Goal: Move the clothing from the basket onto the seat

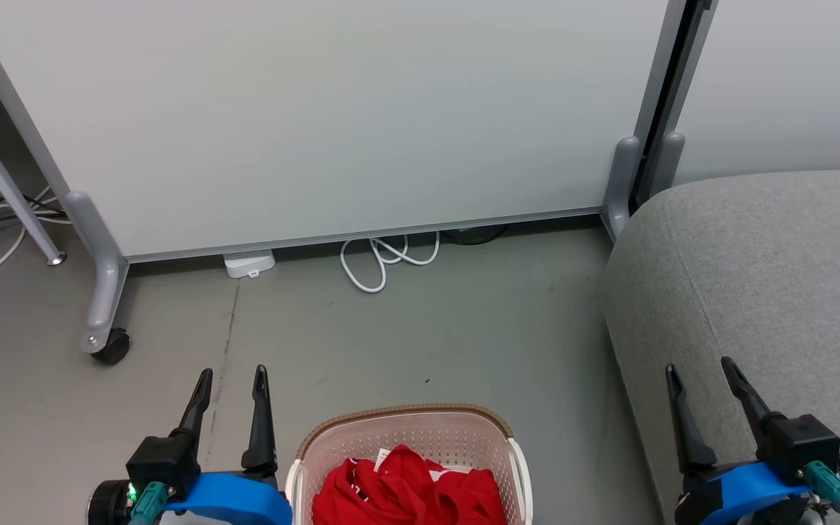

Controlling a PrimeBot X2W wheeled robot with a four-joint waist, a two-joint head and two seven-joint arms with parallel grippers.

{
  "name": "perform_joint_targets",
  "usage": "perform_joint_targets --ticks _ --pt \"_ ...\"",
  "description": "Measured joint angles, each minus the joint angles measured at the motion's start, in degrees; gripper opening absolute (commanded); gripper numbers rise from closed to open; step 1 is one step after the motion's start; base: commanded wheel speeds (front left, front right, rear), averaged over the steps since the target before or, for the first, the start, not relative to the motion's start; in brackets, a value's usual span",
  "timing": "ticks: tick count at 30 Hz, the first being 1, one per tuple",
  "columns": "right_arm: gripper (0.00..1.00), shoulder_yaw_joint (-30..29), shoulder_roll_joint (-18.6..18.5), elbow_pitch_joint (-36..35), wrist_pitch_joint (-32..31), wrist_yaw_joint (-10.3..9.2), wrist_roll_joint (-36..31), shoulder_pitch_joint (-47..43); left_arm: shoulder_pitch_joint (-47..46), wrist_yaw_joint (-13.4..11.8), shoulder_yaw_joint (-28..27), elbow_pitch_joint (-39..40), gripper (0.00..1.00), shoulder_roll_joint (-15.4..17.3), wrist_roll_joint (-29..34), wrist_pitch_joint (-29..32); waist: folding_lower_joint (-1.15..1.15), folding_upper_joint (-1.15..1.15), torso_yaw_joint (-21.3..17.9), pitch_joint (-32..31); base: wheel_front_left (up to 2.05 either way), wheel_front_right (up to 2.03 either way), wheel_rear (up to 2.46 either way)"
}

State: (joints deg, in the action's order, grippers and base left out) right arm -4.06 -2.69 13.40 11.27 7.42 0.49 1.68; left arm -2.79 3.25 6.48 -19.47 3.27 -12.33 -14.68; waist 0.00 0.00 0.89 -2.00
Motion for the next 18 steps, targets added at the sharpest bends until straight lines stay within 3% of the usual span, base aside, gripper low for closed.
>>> perform_joint_targets --ticks 18 --pt "1.00 0.0 0.0 0.6 1.2 0.00 -0.8 0.0 0.4 -0.2 -0.8 0.1 1.00 -0.3 0.7 -0.3 0.00 0.00 -0.3 -0.2 0.00 0.00 0.00"
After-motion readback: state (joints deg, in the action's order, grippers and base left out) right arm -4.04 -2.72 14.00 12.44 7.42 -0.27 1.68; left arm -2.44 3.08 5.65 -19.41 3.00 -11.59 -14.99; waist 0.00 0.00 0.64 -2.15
